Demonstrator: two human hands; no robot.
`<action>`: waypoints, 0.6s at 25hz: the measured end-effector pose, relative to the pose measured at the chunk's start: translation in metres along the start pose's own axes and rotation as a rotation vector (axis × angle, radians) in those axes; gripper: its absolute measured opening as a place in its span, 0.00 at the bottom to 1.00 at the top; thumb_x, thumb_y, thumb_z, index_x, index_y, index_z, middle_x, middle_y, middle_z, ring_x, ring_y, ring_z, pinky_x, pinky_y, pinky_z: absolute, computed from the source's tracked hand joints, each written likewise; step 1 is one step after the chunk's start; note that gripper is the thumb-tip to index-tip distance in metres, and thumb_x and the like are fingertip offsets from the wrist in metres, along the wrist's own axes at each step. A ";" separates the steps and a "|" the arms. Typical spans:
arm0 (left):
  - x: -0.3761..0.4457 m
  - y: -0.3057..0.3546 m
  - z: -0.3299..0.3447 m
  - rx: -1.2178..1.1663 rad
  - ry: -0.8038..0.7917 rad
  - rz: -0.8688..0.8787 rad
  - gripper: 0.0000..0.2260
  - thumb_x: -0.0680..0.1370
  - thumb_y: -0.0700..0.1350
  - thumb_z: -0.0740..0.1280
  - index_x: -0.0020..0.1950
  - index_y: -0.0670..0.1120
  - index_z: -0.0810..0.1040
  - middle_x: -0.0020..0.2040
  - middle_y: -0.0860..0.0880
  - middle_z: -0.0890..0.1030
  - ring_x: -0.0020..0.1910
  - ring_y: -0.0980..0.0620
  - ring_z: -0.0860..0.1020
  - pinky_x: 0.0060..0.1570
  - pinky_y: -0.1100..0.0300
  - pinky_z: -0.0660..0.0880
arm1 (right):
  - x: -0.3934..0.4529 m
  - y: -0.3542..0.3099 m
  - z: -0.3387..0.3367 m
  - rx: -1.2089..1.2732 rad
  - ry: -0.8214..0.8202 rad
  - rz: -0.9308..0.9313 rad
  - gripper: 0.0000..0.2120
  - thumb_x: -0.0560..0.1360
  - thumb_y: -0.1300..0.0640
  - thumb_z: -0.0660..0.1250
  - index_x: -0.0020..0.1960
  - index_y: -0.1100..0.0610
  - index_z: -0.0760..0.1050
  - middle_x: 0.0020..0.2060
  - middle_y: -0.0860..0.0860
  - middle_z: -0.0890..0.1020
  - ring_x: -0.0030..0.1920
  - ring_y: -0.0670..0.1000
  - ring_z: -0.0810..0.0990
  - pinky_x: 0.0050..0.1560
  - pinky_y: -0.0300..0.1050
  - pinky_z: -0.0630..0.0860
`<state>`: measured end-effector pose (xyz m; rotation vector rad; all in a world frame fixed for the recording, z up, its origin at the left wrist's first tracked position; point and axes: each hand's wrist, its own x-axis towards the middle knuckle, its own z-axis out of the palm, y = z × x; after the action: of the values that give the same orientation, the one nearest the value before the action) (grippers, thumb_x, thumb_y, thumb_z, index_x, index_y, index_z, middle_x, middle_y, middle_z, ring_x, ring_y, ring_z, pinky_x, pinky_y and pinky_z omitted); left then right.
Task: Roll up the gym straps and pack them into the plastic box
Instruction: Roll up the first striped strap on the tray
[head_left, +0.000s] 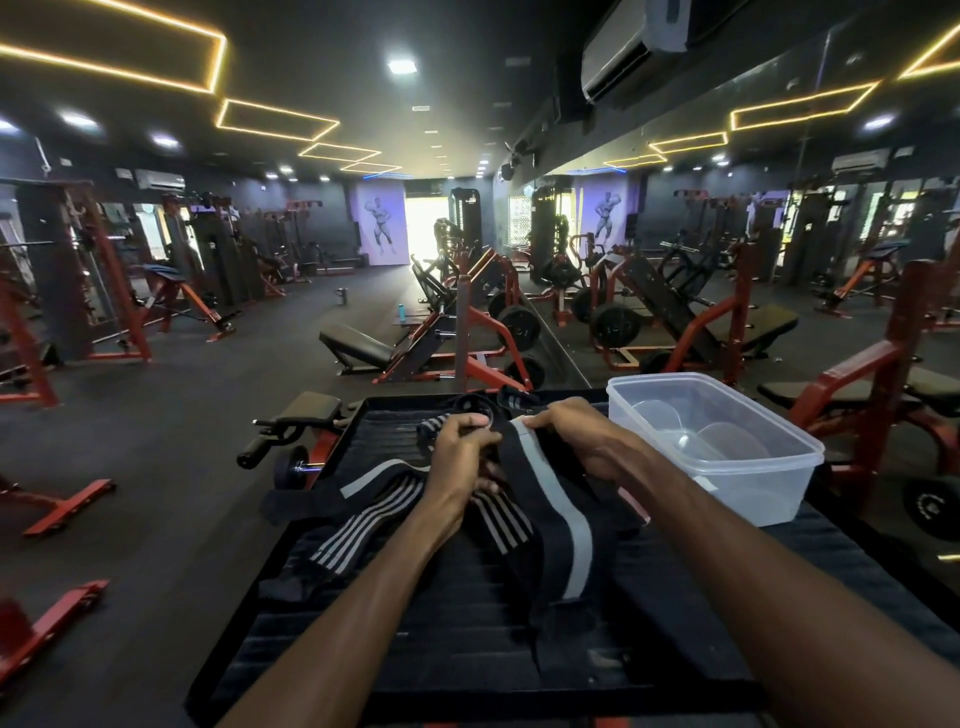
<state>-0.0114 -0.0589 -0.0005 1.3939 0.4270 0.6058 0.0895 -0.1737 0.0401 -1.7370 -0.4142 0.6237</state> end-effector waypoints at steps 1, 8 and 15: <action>0.005 -0.001 -0.005 0.039 0.026 0.000 0.05 0.79 0.38 0.62 0.55 0.43 0.71 0.37 0.43 0.79 0.25 0.49 0.75 0.24 0.61 0.67 | -0.002 0.001 -0.004 0.032 -0.001 -0.019 0.06 0.77 0.60 0.68 0.49 0.60 0.82 0.46 0.58 0.86 0.46 0.56 0.85 0.51 0.51 0.81; 0.055 -0.025 -0.070 1.475 0.047 0.118 0.19 0.76 0.45 0.63 0.65 0.42 0.70 0.65 0.40 0.73 0.64 0.39 0.70 0.63 0.45 0.69 | -0.010 0.030 0.003 0.247 -0.117 -0.066 0.14 0.77 0.70 0.62 0.60 0.62 0.78 0.47 0.59 0.86 0.44 0.56 0.85 0.48 0.51 0.83; 0.075 -0.033 -0.103 1.712 -0.178 -0.039 0.23 0.78 0.56 0.62 0.70 0.47 0.67 0.70 0.42 0.72 0.69 0.40 0.68 0.66 0.40 0.65 | 0.019 0.060 0.038 0.165 -0.078 0.012 0.15 0.77 0.69 0.63 0.63 0.63 0.73 0.55 0.63 0.83 0.55 0.61 0.83 0.59 0.58 0.80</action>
<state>-0.0113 0.0657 -0.0417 2.9970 0.8948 -0.0890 0.0785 -0.1480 -0.0283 -1.5626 -0.3955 0.7164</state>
